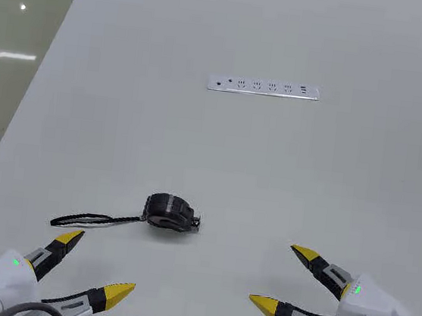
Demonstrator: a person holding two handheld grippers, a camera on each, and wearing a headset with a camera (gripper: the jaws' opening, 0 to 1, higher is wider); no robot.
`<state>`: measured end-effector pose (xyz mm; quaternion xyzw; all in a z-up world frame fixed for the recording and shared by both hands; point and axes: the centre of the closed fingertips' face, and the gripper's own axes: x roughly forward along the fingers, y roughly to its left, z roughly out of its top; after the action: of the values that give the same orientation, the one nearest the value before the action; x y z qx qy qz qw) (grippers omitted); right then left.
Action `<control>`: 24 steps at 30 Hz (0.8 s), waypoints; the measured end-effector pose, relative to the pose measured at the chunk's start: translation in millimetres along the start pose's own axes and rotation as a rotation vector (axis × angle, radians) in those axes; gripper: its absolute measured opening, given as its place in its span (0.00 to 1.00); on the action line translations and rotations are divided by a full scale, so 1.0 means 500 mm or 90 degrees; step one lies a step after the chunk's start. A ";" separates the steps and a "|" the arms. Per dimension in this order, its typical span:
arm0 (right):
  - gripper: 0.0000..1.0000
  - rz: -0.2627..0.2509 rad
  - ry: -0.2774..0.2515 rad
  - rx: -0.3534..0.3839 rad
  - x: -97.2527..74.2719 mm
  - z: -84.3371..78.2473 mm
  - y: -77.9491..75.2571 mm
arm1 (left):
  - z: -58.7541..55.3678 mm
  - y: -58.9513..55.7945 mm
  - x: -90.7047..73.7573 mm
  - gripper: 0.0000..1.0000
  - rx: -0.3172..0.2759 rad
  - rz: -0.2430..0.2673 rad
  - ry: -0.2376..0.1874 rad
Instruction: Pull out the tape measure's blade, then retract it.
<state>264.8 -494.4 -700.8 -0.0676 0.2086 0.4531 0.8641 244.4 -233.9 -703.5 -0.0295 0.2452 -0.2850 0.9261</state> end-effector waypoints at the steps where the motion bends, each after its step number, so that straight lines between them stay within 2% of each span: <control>1: 0.69 0.000 0.001 -0.001 0.000 0.000 0.000 | 0.000 0.000 0.000 0.82 -0.001 0.000 0.000; 13: 0.69 0.001 -0.001 0.002 0.000 0.000 0.001 | 0.002 -0.003 0.005 0.82 0.002 -0.003 0.003; 24: 0.66 0.024 -0.005 0.000 0.010 -0.001 0.004 | 0.007 0.004 0.016 0.82 0.009 -0.011 0.007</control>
<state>265.4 -489.5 -703.1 -0.0622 0.2067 0.4697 0.8560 252.5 -236.9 -704.5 -0.0236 0.2480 -0.2949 0.9225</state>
